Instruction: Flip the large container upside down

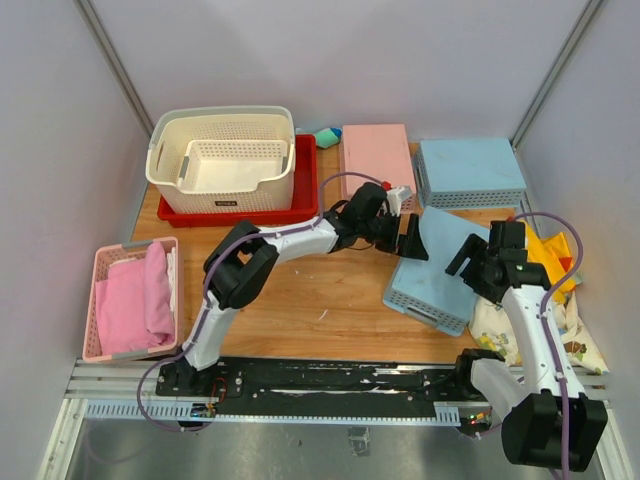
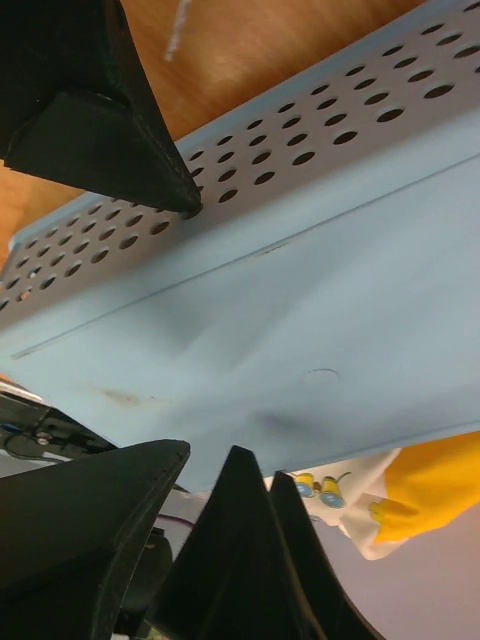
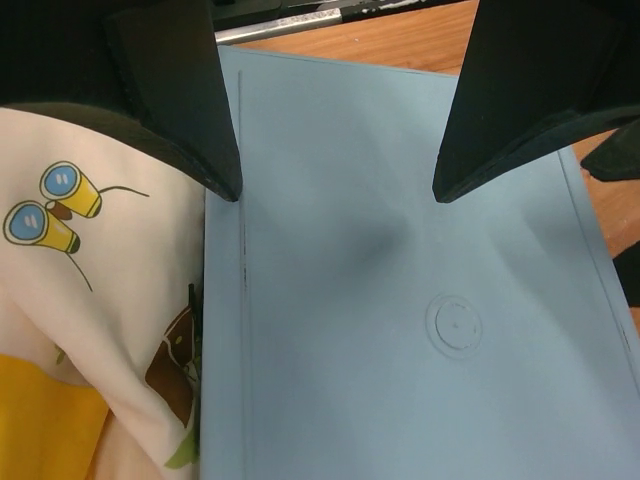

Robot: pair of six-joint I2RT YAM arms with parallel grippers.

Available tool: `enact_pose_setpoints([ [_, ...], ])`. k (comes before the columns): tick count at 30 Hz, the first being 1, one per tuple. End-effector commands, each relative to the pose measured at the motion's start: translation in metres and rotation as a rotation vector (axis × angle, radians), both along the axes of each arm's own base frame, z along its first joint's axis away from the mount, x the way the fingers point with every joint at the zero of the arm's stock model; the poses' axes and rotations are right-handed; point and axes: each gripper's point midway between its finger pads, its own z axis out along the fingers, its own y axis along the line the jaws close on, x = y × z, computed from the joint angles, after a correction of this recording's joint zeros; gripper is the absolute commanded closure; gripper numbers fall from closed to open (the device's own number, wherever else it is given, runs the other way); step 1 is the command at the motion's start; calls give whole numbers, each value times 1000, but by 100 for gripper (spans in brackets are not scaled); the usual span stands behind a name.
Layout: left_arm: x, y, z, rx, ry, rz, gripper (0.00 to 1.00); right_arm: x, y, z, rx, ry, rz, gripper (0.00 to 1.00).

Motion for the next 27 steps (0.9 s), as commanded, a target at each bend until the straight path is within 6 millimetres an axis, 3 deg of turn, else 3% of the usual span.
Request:
enact_pose_setpoints([
  [1,0,-30,23,-99,-25,-83,1,-7,1,-6,3,20,-30,21],
  [6,22,-51,25,-122,-45,-62,1,-3,-12,10,-47,-30,-97,20],
  [9,31,-54,44,-132,-90,-55,1,-1,-16,32,-63,-83,-110,20],
  [12,38,-41,74,-98,-190,-19,1,2,-14,58,-65,-169,-87,19],
  [16,48,-9,132,-53,-339,52,1,11,1,88,-31,-329,12,19],
  [19,56,23,161,-5,-402,119,1,23,40,103,85,-464,238,22],
  [22,62,62,175,38,-414,193,1,24,72,99,186,-476,395,22],
  [27,57,132,181,91,-402,338,1,7,113,63,153,-318,588,22],
])
